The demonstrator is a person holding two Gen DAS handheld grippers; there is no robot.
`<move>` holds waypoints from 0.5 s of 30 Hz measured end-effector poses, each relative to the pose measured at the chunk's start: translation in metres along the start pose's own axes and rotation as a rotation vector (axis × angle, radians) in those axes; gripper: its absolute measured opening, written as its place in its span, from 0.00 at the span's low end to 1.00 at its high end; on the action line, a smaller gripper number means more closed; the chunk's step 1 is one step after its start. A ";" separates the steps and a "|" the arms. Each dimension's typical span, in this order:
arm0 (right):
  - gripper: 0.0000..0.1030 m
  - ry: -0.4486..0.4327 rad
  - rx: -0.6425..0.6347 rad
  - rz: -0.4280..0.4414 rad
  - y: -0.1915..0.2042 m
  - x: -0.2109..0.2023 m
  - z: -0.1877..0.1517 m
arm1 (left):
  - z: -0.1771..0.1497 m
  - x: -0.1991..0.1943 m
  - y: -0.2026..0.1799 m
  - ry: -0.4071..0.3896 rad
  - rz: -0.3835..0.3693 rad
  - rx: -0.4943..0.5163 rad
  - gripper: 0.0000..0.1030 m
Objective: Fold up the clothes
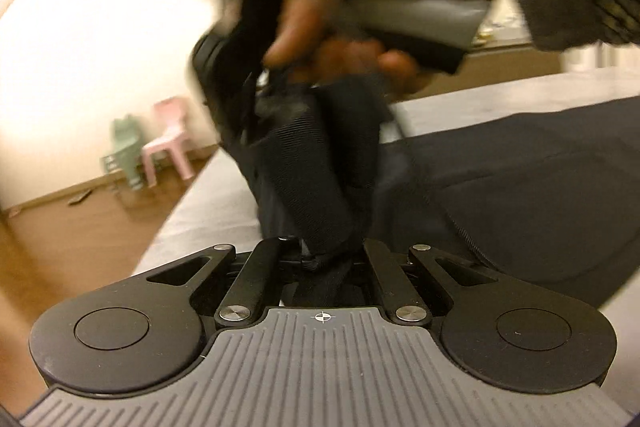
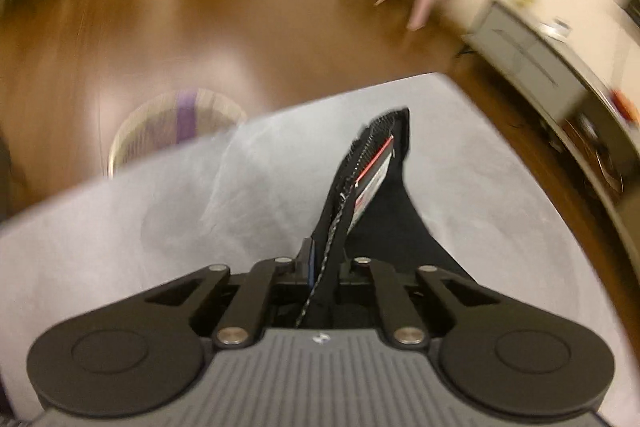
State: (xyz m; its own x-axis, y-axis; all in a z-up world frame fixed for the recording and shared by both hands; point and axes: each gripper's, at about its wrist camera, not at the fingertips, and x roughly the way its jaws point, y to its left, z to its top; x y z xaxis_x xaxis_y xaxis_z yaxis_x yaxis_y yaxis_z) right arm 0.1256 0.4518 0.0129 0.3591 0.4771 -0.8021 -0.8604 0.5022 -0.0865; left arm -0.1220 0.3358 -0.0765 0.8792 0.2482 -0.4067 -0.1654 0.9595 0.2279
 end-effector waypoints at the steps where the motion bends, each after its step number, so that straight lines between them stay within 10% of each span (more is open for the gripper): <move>1: 0.06 -0.033 0.090 0.010 -0.020 -0.015 -0.016 | 0.000 -0.002 -0.006 0.005 -0.031 0.025 0.00; 8: 0.06 -0.012 0.553 0.080 -0.110 -0.005 -0.145 | -0.004 -0.003 -0.032 0.098 -0.249 0.128 0.00; 15: 0.09 -0.060 0.570 0.077 -0.115 -0.002 -0.169 | -0.002 -0.015 -0.051 0.179 -0.407 0.141 0.05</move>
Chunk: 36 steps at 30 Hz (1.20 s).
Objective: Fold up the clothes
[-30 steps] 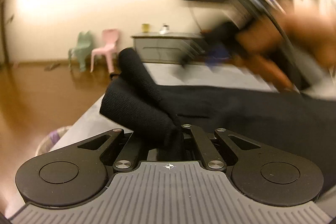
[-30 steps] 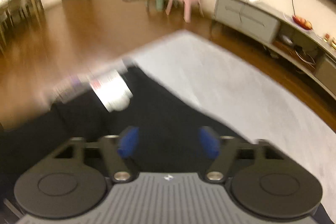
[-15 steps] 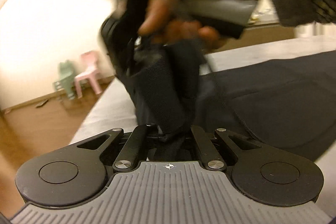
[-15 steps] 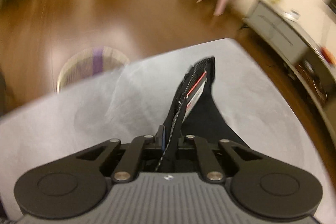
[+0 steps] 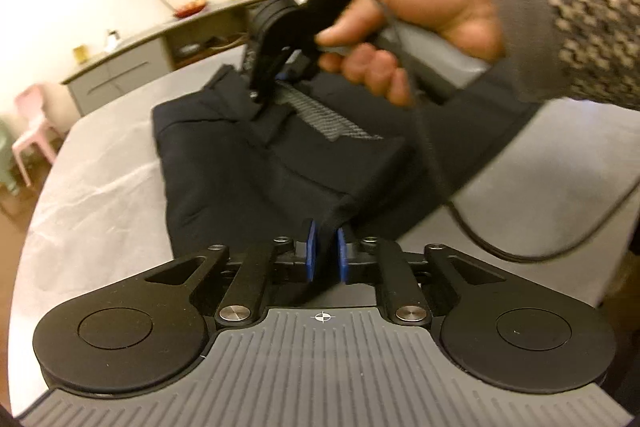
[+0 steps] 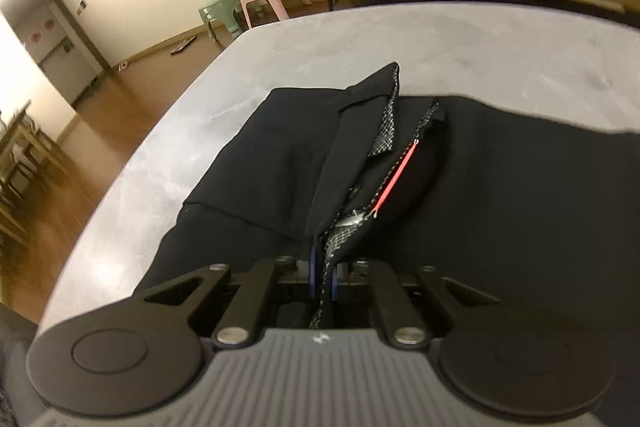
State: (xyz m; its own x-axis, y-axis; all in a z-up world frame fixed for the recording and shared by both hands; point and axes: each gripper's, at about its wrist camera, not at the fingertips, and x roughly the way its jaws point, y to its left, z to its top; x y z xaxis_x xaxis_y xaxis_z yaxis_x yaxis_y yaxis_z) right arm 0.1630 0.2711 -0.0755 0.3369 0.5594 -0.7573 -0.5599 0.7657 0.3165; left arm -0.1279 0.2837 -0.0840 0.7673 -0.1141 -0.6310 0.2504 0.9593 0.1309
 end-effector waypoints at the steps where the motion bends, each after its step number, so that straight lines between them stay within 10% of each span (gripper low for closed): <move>1: 0.11 -0.007 0.000 0.001 -0.002 0.000 -0.002 | 0.000 -0.006 -0.001 -0.014 -0.013 -0.016 0.05; 5: 0.24 0.030 -0.053 0.003 0.000 -0.014 -0.008 | 0.002 -0.041 0.045 -0.140 -0.063 -0.216 0.05; 9: 0.37 -0.027 -0.046 -0.004 -0.006 -0.045 -0.027 | 0.002 -0.064 0.092 -0.256 -0.080 -0.474 0.27; 13: 0.21 -0.027 -0.140 -0.002 0.001 -0.052 -0.053 | 0.003 -0.025 0.121 -0.142 -0.010 -0.685 0.32; 18: 0.22 -0.004 -0.392 -0.156 0.034 -0.053 -0.067 | -0.001 0.023 0.118 0.051 0.054 -0.712 0.31; 26: 0.22 -0.172 -0.379 -0.161 0.065 -0.047 0.015 | -0.004 0.026 0.102 0.050 0.055 -0.719 0.34; 32: 0.24 0.022 -0.279 -0.006 0.077 0.033 0.042 | -0.012 0.016 0.098 0.057 0.049 -0.692 0.34; 36: 0.24 0.017 -0.414 -0.056 0.097 0.043 0.031 | -0.015 0.013 0.102 0.054 0.030 -0.708 0.34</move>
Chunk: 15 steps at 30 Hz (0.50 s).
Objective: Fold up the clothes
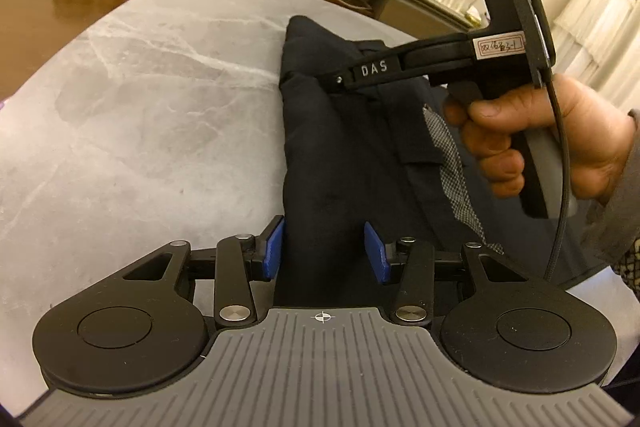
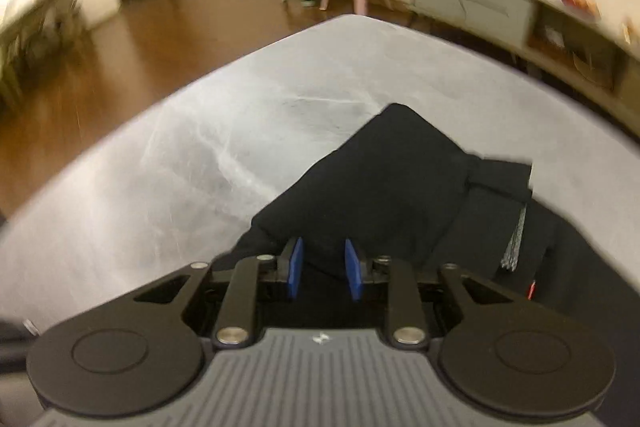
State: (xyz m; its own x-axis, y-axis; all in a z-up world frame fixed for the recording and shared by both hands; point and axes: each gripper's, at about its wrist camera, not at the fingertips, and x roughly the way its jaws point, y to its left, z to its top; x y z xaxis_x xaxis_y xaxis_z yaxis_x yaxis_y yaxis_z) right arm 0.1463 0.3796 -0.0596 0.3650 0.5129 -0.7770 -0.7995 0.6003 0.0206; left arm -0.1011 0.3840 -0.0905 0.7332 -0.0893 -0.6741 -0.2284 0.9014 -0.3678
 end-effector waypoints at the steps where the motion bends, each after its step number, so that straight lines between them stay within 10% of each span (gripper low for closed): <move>1: 0.24 -0.010 0.000 -0.016 0.002 -0.009 0.001 | 0.000 -0.001 0.001 0.001 -0.004 -0.007 0.34; 10: 0.22 -0.081 0.020 -0.030 -0.025 -0.026 -0.021 | -0.006 -0.018 0.011 0.012 -0.032 -0.082 0.36; 15: 0.33 -0.014 0.157 -0.177 -0.057 0.007 -0.027 | -0.008 -0.020 0.012 0.034 -0.052 -0.098 0.35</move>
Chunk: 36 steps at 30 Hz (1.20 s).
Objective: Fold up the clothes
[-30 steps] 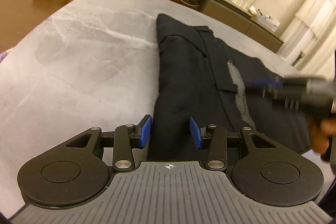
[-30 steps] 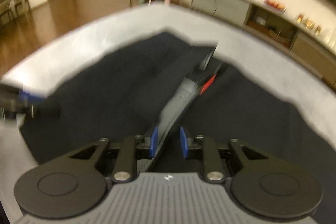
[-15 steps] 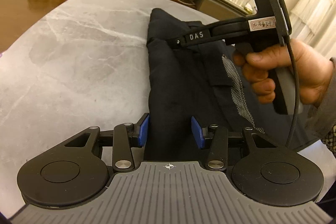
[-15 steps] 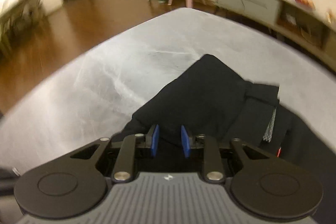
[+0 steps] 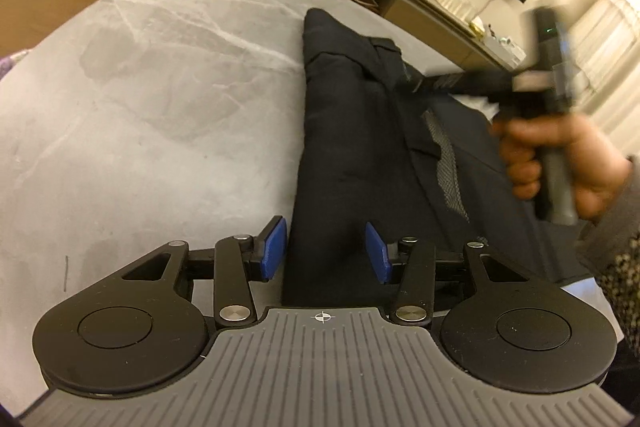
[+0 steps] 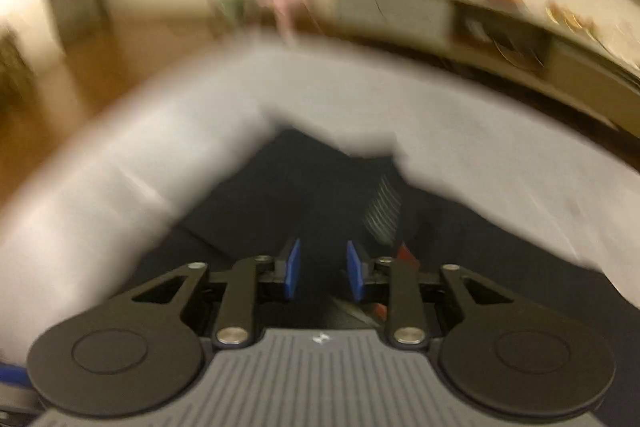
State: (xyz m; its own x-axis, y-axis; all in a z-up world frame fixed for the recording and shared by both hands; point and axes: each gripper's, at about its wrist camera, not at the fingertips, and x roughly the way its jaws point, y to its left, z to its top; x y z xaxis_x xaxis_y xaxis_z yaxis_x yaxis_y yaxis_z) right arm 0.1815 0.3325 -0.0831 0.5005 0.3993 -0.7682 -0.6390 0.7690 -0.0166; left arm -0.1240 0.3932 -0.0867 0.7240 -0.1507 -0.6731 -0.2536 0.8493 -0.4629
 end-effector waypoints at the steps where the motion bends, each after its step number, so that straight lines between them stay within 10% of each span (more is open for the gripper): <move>1: 0.33 0.023 -0.010 -0.017 0.002 0.007 0.001 | -0.001 0.000 -0.003 0.004 -0.002 0.007 0.35; 4: 0.47 0.042 0.040 -0.049 0.013 0.008 0.025 | -0.004 0.000 -0.009 0.004 0.009 0.032 0.34; 6: 0.81 0.013 0.049 -0.050 0.033 0.005 0.044 | -0.005 0.000 -0.010 0.000 0.015 0.038 0.29; 12: 0.92 0.119 -0.087 -0.063 0.107 0.045 0.070 | -0.009 -0.003 -0.013 -0.013 0.040 0.069 0.00; 14: 0.88 0.154 -0.144 -0.120 0.118 0.063 0.069 | -0.011 -0.005 -0.015 -0.022 0.044 0.096 0.00; 17: 0.35 0.120 -0.136 -0.115 0.110 0.058 0.069 | -0.014 -0.011 -0.019 -0.034 0.047 0.131 0.00; 19: 0.21 0.085 -0.111 -0.077 0.099 0.043 0.072 | -0.014 -0.016 -0.025 -0.049 0.054 0.155 0.00; 29: 0.16 -0.115 0.265 0.164 -0.062 -0.100 0.034 | -0.027 -0.050 -0.114 -0.248 -0.182 0.437 0.00; 36: 0.16 -0.051 0.495 0.140 -0.200 -0.083 -0.053 | -0.036 -0.016 -0.175 -0.106 -0.429 0.574 0.03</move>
State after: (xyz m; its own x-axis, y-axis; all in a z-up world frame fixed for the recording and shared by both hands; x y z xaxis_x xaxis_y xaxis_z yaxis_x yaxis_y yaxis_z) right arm 0.2371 0.1196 -0.0500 0.4661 0.5294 -0.7088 -0.3552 0.8458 0.3981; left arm -0.1141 0.2281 -0.0158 0.7499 -0.5050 -0.4273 0.4222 0.8626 -0.2787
